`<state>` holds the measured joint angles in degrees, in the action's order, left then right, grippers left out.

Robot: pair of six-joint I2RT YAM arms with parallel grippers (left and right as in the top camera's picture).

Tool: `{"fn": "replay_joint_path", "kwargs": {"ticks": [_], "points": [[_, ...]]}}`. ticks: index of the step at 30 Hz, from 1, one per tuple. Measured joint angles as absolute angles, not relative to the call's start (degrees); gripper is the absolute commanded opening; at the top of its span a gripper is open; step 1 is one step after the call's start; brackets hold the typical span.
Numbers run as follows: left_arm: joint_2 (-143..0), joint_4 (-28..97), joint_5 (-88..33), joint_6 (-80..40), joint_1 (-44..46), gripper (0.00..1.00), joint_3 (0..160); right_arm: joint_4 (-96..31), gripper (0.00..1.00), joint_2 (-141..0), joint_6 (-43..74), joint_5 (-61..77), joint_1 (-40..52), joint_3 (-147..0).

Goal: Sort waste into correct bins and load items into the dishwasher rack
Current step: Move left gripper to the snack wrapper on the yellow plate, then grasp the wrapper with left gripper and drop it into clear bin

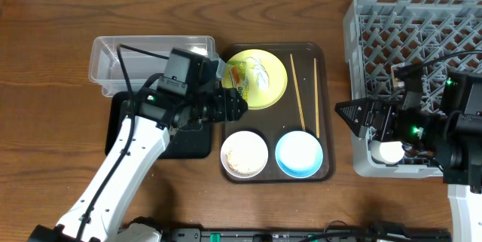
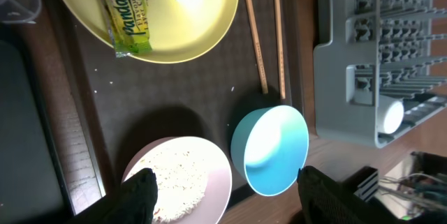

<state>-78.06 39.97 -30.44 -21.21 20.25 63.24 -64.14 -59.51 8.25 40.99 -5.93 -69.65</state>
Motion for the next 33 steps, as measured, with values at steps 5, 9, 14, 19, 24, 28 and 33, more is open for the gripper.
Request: {"fn": "replay_joint_path", "kwargs": {"ticks": [5, 9, 14, 19, 24, 28, 33], "points": [[-77.9, 40.3, -26.4, -20.6, 22.4, 0.68, 66.6, -64.2, 0.99, -59.5, 8.3, 40.5, -5.7, -69.6], [-77.7, 39.3, -20.6, -17.2, 23.3, 0.69, 68.6, -64.2, 0.99, -59.5, 8.3, 40.4, -5.7, -69.6], [-78.7, 35.6, -15.5, -14.0, 23.4, 0.68, 68.7, -64.2, 0.99, -59.5, 8.3, 40.3, -5.7, -69.6], [-84.4, 32.9, -14.5, -10.3, 25.1, 0.69, 68.8, -64.2, 0.99, -59.5, 8.3, 40.3, -5.7, -69.6], [-93.3, 31.5, -13.8, -6.9, 27.2, 0.69, 68.8, -64.8, 0.99, -59.6, 8.3, 40.3, -5.7, -69.6], [-98.3, 29.6, -13.3, -6.2, 27.3, 0.69, 68.8, -65.2, 0.99, -59.6, 8.3, 40.3, -5.7, -69.6], [-100.8, 25.4, -12.4, -6.3, 27.3, 0.68, 68.8, -65.3, 0.99, -59.6, 8.3, 40.3, -5.7, -69.6]]}}
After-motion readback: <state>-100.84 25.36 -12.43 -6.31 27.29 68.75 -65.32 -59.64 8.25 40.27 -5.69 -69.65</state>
